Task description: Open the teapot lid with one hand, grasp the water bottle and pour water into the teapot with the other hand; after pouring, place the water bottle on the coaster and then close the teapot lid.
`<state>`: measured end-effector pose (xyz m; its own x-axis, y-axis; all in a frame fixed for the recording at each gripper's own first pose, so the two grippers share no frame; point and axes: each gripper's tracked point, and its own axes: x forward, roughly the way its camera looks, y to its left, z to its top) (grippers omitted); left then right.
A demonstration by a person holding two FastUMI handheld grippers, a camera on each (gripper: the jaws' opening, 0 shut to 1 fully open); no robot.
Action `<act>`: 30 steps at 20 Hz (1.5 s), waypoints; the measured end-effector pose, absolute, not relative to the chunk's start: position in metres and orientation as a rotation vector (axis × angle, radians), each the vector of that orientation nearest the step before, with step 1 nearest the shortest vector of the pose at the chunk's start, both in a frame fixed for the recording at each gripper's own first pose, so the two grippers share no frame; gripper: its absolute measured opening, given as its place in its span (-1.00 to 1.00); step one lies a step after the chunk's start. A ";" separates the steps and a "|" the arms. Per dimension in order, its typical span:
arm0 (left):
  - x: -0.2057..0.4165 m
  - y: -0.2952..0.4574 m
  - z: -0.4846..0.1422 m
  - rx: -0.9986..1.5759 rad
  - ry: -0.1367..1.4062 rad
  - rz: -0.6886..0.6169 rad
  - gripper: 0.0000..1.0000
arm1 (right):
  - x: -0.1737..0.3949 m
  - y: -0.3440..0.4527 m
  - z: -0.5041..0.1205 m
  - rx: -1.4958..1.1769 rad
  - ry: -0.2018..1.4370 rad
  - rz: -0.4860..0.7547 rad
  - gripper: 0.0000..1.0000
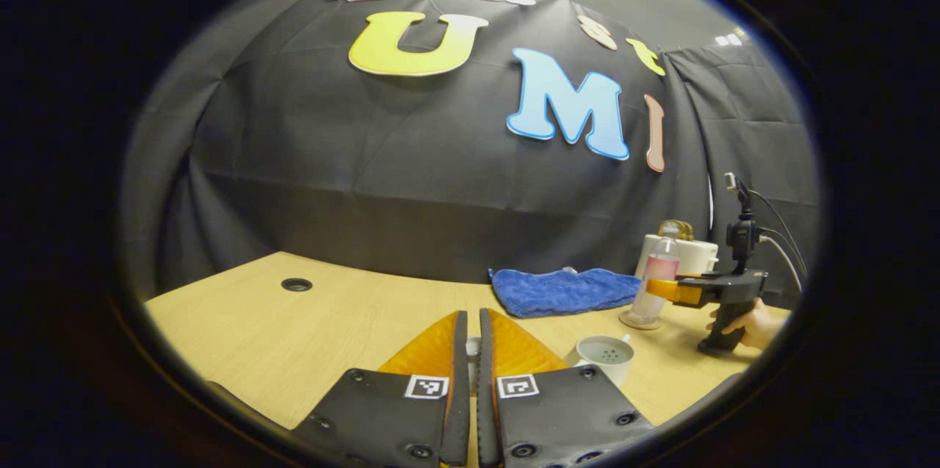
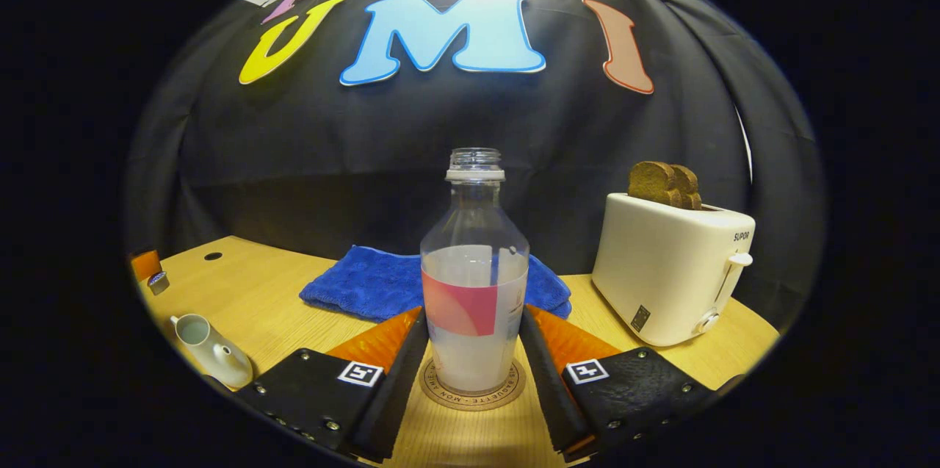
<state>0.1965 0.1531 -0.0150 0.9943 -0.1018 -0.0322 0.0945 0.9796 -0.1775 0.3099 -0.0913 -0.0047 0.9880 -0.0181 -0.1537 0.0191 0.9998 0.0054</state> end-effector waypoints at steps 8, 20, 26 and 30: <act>0.195 0.153 -0.014 -0.175 0.041 -0.099 -0.75 | 0.307 -0.091 0.000 0.049 0.155 -0.024 0.89; 0.193 0.153 -0.010 -0.190 0.017 -0.098 -0.79 | 0.239 -0.080 0.017 0.003 0.053 -0.070 0.90; 0.193 0.143 -0.009 -0.177 0.018 -0.116 -0.75 | 0.187 -0.051 0.030 -0.064 -0.012 -0.038 0.90; 0.193 0.125 -0.003 -0.149 0.019 -0.146 -0.75 | 0.152 -0.032 0.032 -0.110 -0.034 0.003 0.90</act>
